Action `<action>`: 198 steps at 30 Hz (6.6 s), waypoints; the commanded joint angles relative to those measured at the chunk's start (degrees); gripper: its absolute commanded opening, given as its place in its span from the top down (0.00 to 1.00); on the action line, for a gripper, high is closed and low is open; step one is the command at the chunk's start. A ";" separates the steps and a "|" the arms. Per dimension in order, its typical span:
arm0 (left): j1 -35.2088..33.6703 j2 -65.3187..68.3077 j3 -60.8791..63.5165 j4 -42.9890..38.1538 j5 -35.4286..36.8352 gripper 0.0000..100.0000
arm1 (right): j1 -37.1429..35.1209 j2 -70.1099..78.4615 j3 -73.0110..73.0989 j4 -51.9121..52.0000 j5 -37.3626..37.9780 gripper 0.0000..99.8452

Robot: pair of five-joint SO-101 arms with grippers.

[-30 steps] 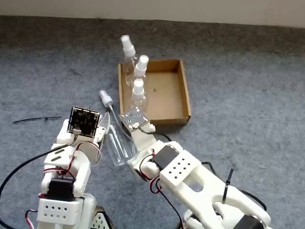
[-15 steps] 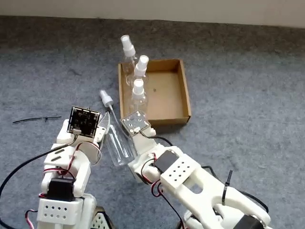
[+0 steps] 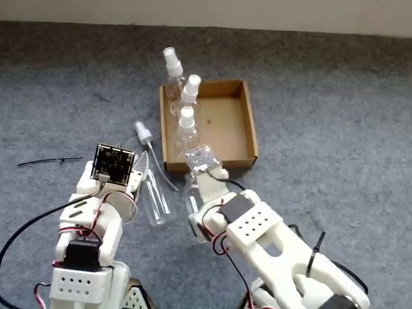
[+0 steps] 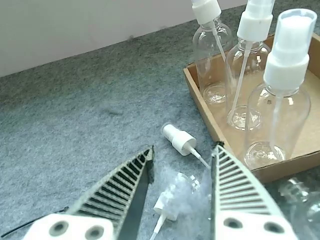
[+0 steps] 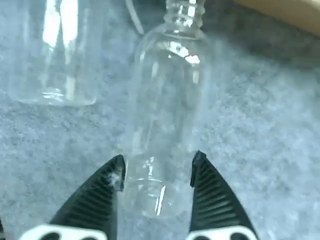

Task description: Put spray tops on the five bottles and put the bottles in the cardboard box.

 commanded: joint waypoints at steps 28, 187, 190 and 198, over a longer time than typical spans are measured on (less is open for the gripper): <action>-16.22 34.59 -26.42 9.58 0.62 0.83 | 53.58 6.37 -16.22 -1.63 35.43 1.00; 18.15 57.19 -113.80 39.21 9.41 0.94 | 11.74 -44.26 -2.33 -10.07 18.64 0.93; 23.34 57.10 -110.29 29.45 9.67 0.94 | 11.74 -49.45 2.86 -10.15 18.73 0.93; 31.52 57.01 -95.52 10.20 9.85 0.95 | 11.91 -65.98 18.33 -20.79 14.07 1.00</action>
